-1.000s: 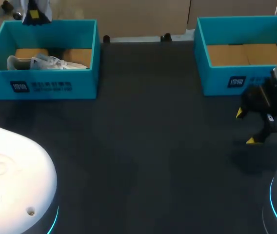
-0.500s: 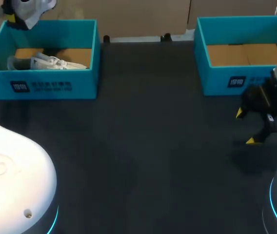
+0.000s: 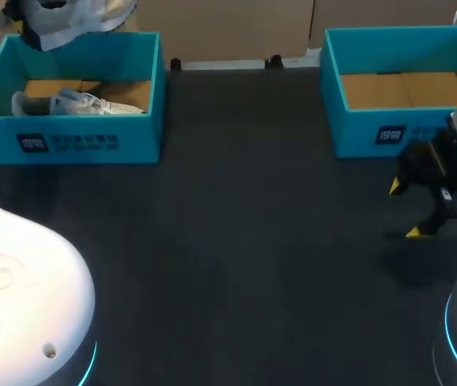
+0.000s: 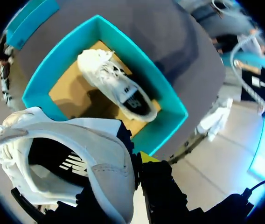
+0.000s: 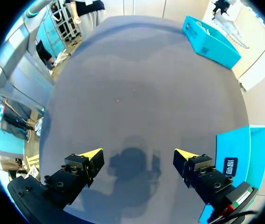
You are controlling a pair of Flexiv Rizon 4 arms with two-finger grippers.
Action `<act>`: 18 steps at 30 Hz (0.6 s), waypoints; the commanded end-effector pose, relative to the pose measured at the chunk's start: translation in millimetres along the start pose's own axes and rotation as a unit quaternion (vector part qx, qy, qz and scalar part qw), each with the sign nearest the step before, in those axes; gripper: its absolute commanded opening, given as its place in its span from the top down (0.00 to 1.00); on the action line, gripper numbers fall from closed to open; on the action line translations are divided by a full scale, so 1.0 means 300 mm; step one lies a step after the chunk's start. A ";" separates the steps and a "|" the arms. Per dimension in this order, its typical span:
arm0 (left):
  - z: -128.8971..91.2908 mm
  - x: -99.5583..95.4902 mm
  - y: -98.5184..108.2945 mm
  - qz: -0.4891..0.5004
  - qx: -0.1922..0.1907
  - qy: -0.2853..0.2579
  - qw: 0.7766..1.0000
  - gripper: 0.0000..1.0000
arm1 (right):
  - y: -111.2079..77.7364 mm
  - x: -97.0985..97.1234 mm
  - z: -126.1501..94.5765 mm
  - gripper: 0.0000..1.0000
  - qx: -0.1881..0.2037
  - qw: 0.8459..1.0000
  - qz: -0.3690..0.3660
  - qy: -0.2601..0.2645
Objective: Take the shoe out of the shoebox, open the shoe tongue, remove and reinsert the insole, then place the shoe into the shoebox
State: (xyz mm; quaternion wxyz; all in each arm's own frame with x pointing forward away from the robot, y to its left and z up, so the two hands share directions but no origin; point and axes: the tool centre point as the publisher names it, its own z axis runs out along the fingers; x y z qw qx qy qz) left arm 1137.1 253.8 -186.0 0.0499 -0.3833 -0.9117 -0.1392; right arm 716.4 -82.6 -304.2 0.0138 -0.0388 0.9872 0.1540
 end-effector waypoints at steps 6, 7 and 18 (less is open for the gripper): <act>0.047 0.057 0.086 0.272 -0.042 -0.098 0.956 1.00 | 0.000 0.004 0.001 0.00 0.001 1.000 0.000 -0.001; 0.047 0.057 0.086 0.272 -0.042 -0.098 0.956 1.00 | 0.000 0.004 0.001 0.00 0.001 1.000 0.000 -0.001; 0.075 0.056 0.082 0.296 -0.055 -0.096 0.949 1.00 | 0.000 0.004 0.001 0.00 0.001 1.000 0.000 -0.001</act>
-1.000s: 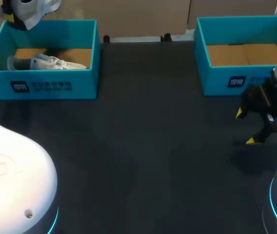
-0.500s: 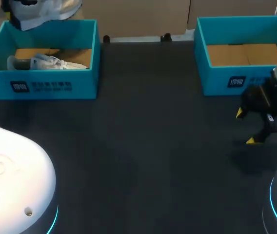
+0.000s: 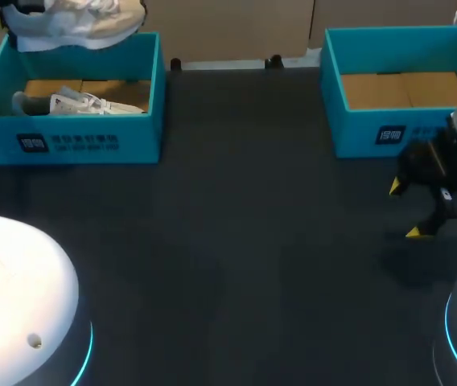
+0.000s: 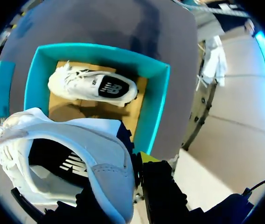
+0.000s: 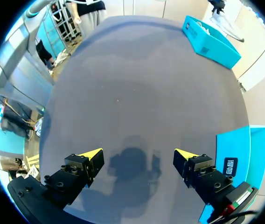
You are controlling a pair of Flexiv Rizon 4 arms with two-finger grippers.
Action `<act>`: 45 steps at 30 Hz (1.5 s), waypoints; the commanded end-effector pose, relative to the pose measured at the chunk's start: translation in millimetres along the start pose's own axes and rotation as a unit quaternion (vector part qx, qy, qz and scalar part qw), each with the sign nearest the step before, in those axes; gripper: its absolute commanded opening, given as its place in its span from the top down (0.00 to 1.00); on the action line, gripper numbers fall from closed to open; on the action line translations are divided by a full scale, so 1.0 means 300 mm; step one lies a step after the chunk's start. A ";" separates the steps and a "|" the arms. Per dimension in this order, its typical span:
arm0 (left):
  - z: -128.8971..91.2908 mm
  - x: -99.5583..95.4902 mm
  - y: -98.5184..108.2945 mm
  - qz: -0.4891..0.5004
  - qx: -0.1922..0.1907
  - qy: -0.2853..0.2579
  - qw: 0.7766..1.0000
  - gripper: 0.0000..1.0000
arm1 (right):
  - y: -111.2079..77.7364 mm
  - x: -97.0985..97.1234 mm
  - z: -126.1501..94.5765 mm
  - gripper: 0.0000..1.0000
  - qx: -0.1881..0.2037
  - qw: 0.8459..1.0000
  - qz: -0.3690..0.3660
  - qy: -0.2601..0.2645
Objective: Take the shoe out of the shoebox, open the shoe tongue, remove and reinsert the insole, then place the shoe into the shoebox
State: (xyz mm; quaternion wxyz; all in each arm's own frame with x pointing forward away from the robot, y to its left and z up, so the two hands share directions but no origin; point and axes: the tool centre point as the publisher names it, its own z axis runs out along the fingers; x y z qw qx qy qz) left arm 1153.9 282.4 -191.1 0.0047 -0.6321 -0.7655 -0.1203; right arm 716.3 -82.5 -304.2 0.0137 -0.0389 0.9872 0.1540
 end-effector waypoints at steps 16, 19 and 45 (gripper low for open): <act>0.143 0.054 -0.054 0.061 -0.006 -0.010 0.998 1.00 | 0.000 0.004 0.001 0.00 0.001 1.000 0.000 -0.001; 0.160 0.042 -0.021 0.055 0.005 -0.005 0.998 1.00 | 0.000 0.004 0.001 0.00 0.001 1.000 0.000 -0.001; 0.260 0.000 0.074 0.050 0.024 0.022 0.998 1.00 | 0.000 0.004 0.001 0.00 0.001 1.000 0.000 -0.001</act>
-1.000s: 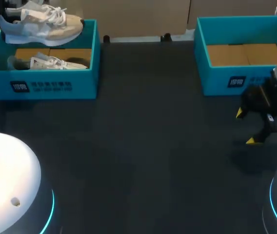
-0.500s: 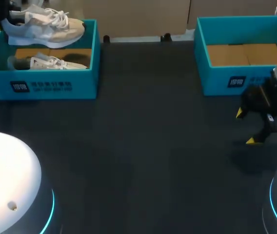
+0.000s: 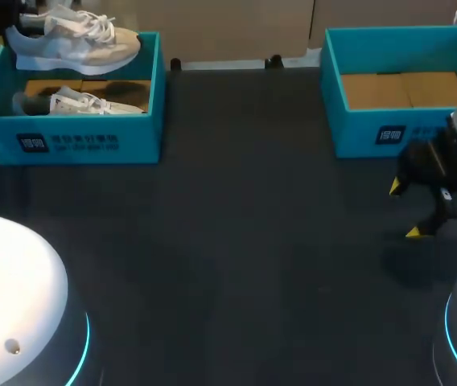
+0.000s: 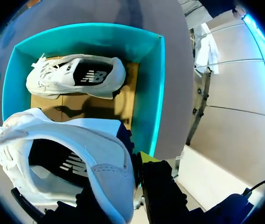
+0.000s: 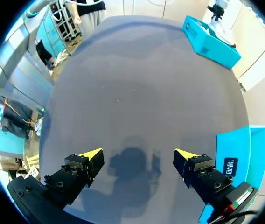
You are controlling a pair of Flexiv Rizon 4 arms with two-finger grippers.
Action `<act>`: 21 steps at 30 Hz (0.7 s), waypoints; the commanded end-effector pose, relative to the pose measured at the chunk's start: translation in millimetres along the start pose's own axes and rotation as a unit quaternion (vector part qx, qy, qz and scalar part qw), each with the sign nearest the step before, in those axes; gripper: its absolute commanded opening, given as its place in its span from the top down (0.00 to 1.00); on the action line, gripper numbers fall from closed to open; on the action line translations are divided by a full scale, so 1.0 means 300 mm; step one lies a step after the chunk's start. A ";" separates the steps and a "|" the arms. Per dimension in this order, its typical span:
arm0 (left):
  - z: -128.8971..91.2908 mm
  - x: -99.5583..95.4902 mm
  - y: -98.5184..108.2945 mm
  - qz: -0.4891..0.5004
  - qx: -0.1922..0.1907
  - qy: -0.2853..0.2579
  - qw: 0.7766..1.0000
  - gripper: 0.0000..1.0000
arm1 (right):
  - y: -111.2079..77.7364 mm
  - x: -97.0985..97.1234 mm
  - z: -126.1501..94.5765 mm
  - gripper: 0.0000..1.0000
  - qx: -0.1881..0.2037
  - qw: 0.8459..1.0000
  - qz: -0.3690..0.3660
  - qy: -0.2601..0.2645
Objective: Take the shoe out of the shoebox, open the shoe tongue, remove and reinsert the insole, then place the shoe into the shoebox
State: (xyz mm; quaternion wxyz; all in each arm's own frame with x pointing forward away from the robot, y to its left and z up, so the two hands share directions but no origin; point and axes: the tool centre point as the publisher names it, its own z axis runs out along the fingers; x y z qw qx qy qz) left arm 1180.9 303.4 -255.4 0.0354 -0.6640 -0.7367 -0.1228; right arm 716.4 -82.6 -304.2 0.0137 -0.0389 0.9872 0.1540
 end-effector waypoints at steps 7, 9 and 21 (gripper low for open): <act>0.074 -0.031 0.015 0.007 0.012 0.003 1.000 1.00 | 0.000 0.004 0.001 0.00 0.001 1.000 0.000 -0.001; 0.089 -0.034 0.020 0.004 0.015 0.006 1.000 1.00 | 0.000 0.004 0.001 0.00 0.001 1.000 0.000 -0.001; 0.171 -0.073 0.007 0.012 0.040 0.016 0.999 1.00 | 0.000 0.004 0.001 0.00 0.001 1.000 0.000 -0.001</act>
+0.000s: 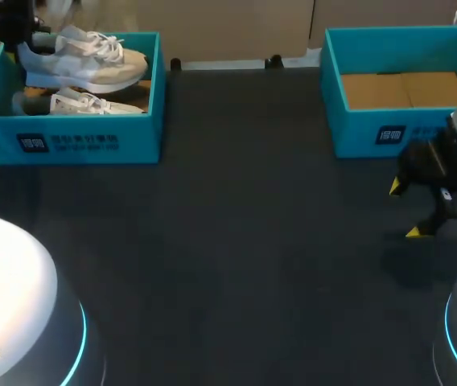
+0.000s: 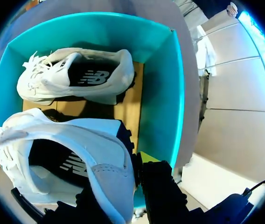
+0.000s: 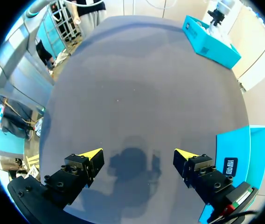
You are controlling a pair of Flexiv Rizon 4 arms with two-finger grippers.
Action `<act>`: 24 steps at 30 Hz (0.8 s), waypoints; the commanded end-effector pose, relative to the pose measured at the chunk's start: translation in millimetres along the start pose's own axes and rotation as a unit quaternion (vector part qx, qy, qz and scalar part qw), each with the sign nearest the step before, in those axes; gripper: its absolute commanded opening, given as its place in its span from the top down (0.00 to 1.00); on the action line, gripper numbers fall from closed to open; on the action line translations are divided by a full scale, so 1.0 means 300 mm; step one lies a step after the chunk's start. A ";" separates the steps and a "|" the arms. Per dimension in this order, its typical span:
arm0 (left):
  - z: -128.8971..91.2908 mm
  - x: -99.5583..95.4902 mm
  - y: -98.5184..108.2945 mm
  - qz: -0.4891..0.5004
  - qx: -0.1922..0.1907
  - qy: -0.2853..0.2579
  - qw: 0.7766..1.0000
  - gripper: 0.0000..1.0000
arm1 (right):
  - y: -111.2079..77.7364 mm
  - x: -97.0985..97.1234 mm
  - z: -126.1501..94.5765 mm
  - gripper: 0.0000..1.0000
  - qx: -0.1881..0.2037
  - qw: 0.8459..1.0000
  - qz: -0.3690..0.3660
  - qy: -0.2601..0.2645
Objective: Take the shoe out of the shoebox, open the shoe tongue, remove and reinsert the insole, then place the shoe into the shoebox
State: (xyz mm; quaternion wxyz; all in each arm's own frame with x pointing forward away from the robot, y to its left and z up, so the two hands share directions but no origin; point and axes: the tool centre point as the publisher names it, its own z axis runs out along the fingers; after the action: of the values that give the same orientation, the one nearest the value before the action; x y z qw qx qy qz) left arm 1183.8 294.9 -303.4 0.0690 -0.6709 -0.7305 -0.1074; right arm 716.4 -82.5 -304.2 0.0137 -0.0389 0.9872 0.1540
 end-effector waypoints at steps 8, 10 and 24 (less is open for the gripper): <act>0.082 -0.033 0.037 0.006 0.018 0.009 1.000 1.00 | 0.000 0.004 0.001 0.00 0.001 1.000 0.000 -0.001; 0.090 -0.037 0.038 0.007 0.020 0.009 1.000 1.00 | 0.000 0.004 0.001 0.00 0.001 1.000 0.000 -0.001; 0.154 -0.051 0.061 0.010 0.040 0.003 0.999 1.00 | 0.000 0.004 0.001 0.00 0.001 1.000 0.000 -0.001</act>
State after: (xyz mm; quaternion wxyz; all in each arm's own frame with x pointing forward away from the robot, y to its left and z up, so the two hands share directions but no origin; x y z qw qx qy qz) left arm 1195.2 291.8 -345.7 0.0920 -0.6748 -0.7272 -0.0866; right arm 716.4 -82.6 -304.2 0.0137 -0.0389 0.9872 0.1540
